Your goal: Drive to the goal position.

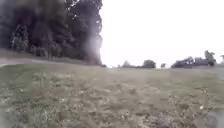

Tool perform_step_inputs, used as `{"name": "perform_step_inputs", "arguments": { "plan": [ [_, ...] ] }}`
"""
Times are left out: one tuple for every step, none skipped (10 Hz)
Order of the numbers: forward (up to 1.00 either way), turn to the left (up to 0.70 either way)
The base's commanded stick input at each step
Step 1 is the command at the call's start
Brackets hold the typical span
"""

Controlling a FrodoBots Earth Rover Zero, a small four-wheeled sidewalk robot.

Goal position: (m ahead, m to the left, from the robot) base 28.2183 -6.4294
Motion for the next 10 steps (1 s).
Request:
{"name": "perform_step_inputs", "arguments": {
  "plan": [
    [0.70, -0.07],
    [0.70, -0.09],
    [0.70, -0.19],
    [0.70, -0.21],
    [0.70, -0.22],
    [0.70, -0.06],
    [0.70, -0.02],
    [0.70, 0.00],
    [0.70, 0.00],
    [0.70, 0.00]
  ]
}}
